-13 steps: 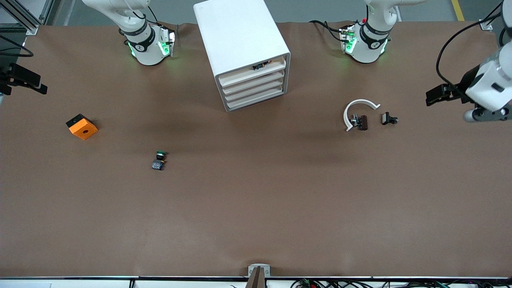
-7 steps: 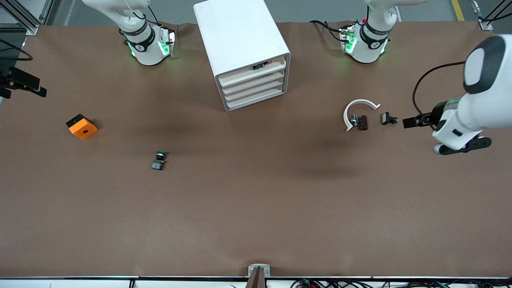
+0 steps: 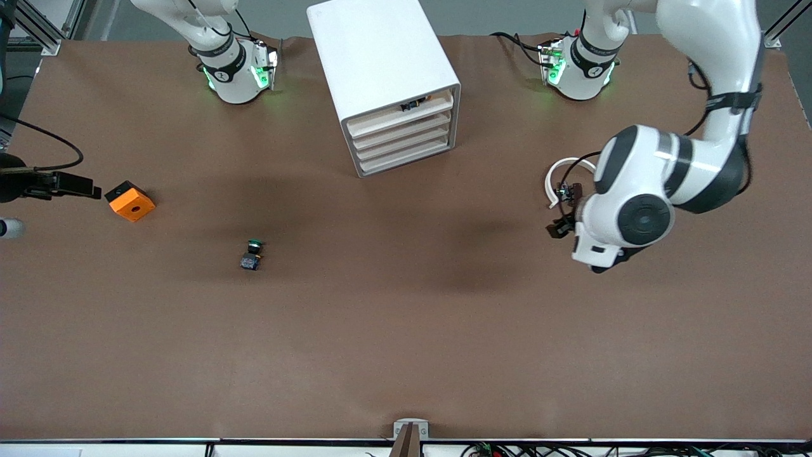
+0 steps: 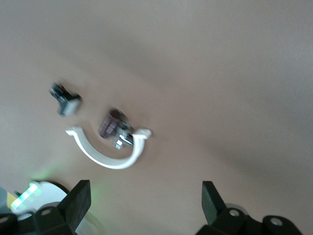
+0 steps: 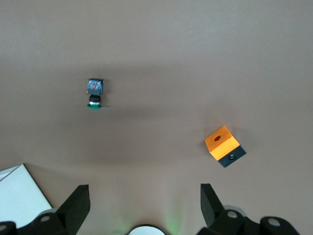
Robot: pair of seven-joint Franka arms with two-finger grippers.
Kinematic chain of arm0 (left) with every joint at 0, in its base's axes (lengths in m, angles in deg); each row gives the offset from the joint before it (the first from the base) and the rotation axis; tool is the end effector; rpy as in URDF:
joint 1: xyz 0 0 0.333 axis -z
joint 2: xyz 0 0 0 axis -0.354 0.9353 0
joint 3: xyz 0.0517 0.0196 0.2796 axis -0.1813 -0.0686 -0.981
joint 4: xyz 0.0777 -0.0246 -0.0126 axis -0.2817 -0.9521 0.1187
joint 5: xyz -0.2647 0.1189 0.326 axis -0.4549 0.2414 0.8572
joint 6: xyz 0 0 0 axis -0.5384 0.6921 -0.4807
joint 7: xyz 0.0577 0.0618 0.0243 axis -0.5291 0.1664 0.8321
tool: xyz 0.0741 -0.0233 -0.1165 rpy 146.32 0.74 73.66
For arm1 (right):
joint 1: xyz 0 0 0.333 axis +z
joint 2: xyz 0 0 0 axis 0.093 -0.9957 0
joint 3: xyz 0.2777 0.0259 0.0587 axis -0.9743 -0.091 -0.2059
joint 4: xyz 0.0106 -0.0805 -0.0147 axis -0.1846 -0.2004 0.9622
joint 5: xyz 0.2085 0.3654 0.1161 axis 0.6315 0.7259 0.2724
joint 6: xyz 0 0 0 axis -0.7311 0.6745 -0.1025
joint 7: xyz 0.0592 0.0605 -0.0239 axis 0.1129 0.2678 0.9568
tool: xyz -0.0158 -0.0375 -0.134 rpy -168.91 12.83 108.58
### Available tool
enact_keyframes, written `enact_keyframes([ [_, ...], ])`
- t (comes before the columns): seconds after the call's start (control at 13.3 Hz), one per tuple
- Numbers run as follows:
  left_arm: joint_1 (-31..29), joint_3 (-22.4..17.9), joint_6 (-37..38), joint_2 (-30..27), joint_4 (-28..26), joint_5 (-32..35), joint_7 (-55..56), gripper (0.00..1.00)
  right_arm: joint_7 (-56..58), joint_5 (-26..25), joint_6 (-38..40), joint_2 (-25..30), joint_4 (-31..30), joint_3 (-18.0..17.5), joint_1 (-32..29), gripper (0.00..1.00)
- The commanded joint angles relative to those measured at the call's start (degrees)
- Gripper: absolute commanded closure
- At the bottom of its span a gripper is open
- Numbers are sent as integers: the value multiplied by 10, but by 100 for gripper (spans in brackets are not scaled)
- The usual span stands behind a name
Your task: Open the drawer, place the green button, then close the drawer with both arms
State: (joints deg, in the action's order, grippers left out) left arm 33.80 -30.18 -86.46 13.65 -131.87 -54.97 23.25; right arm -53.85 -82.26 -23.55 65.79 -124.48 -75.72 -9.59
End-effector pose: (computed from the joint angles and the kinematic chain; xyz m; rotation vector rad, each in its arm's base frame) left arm 0.5954 -0.2181 0.2704 -2.7444 -0.8311 0.5363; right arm 0.6254 -0.0796 0.4883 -3.0737 0.0259 0.3296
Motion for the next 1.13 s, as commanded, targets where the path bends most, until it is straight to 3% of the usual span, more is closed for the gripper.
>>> enact_keyframes([
  [0.0, 30, -2, -1, 28, 14, -34, 87, 0, -18, 7, -11, 6, 3, -7, -7, 0],
  [0.15, 53, -2, -10, 50, 14, -50, 143, 0, -162, 9, -11, 8, -3, -12, 18, 0],
  [0.3, 71, -2, -21, 67, 15, -76, 196, 0, -220, 12, -31, 8, -18, -11, 53, 0],
  [0.53, 88, -3, -45, 102, 18, -150, 269, 0, -268, 30, -117, 45, -118, -11, 84, 0],
  [0.83, 109, -2, -53, 141, 29, -199, 422, 0, -263, 30, -206, 66, -215, -11, 115, 0],
  [1.05, 108, -3, -53, 163, 43, -289, 469, 0, -213, 26, -249, 63, -243, -11, 133, 0],
])
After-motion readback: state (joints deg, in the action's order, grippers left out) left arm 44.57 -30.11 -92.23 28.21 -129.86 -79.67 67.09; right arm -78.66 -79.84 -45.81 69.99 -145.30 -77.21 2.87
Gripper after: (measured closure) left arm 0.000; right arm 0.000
